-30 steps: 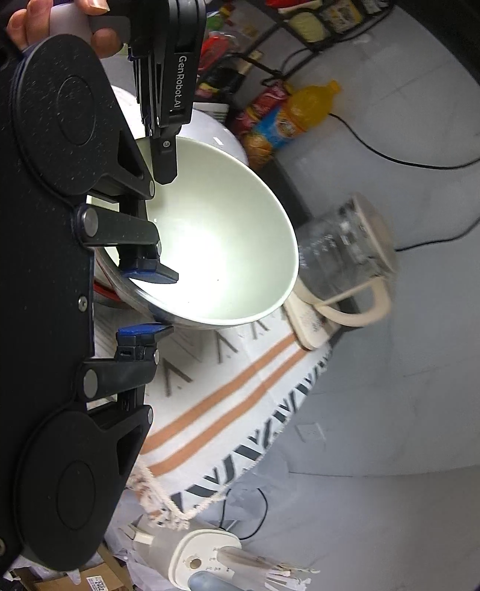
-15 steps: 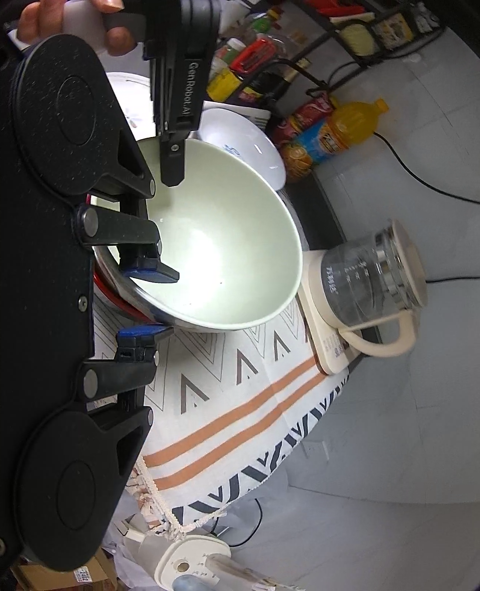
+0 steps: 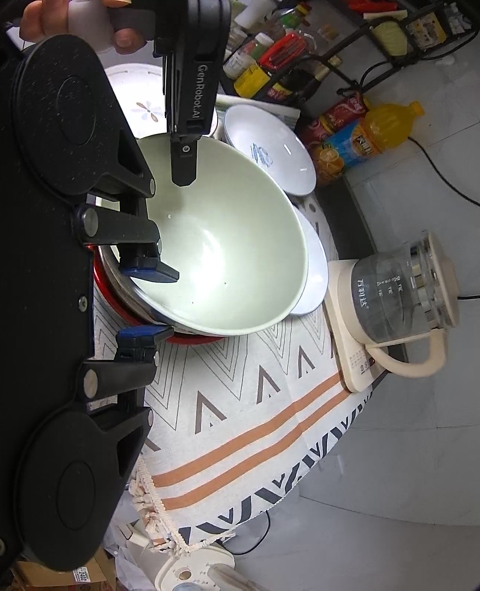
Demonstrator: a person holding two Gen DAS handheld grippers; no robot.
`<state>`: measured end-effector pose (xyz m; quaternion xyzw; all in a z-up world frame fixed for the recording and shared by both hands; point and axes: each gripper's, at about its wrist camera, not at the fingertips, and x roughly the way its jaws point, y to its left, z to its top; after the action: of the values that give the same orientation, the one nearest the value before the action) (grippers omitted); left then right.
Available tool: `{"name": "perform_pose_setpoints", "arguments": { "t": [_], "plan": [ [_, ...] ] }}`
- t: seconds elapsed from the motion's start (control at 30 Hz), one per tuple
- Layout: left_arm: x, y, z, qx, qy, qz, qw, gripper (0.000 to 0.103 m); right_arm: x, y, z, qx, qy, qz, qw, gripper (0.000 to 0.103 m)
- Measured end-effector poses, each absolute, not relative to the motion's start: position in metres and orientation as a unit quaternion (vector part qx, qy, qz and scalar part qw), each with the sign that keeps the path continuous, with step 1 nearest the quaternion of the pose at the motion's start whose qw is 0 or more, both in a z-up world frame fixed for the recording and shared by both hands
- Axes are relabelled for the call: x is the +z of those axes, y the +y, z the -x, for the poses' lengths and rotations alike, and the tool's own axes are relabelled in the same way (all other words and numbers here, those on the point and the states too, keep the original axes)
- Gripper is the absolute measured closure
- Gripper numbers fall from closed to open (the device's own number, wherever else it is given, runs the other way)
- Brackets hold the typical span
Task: Organize plates and bowls
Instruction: 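Carry the small green bowl with the right gripper onto the bowl stack and release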
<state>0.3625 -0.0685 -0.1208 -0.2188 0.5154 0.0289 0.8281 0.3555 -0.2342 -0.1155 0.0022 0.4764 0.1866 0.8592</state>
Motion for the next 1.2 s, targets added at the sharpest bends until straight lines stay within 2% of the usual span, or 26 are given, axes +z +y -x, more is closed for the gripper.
{"name": "perform_pose_setpoints", "arguments": {
  "t": [0.2, 0.43, 0.47, 0.53, 0.77, 0.87, 0.9, 0.97, 1.07, 1.2],
  "plan": [
    [-0.124, -0.063, -0.367, 0.037, 0.521, 0.212, 0.826, 0.086, -0.123, -0.231, -0.360, 0.179, 0.478, 0.000, 0.860, 0.076],
    [-0.109, -0.057, -0.358, 0.033, 0.498, 0.205, 0.842, 0.083, -0.107, -0.228, -0.355, 0.178, 0.459, 0.006, 0.870, 0.076],
    [-0.106, -0.056, -0.356, 0.033, 0.494, 0.206, 0.844, 0.083, -0.105, -0.228, -0.353, 0.180, 0.458, 0.005, 0.870, 0.075],
    [-0.100, -0.054, -0.351, 0.032, 0.485, 0.207, 0.849, 0.082, -0.102, -0.229, -0.348, 0.184, 0.457, 0.004, 0.870, 0.067],
    [-0.092, -0.042, -0.330, 0.040, 0.478, 0.216, 0.851, 0.058, -0.092, -0.226, -0.328, 0.182, 0.446, -0.005, 0.876, 0.059],
    [-0.088, -0.035, -0.320, 0.044, 0.472, 0.216, 0.854, 0.053, -0.088, -0.222, -0.317, 0.183, 0.441, -0.012, 0.878, 0.053],
    [-0.086, -0.033, -0.316, 0.044, 0.470, 0.215, 0.855, 0.051, -0.087, -0.220, -0.314, 0.185, 0.439, -0.014, 0.879, 0.049],
    [-0.083, -0.028, -0.307, 0.048, 0.464, 0.215, 0.858, 0.040, -0.084, -0.214, -0.306, 0.189, 0.436, -0.014, 0.880, 0.044],
    [-0.078, -0.018, -0.295, 0.051, 0.463, 0.218, 0.858, 0.024, -0.082, -0.204, -0.296, 0.196, 0.433, -0.015, 0.880, 0.032],
    [-0.072, -0.005, -0.276, 0.065, 0.459, 0.215, 0.860, 0.018, -0.080, -0.191, -0.283, 0.206, 0.430, -0.015, 0.879, 0.015]
  ]
}}
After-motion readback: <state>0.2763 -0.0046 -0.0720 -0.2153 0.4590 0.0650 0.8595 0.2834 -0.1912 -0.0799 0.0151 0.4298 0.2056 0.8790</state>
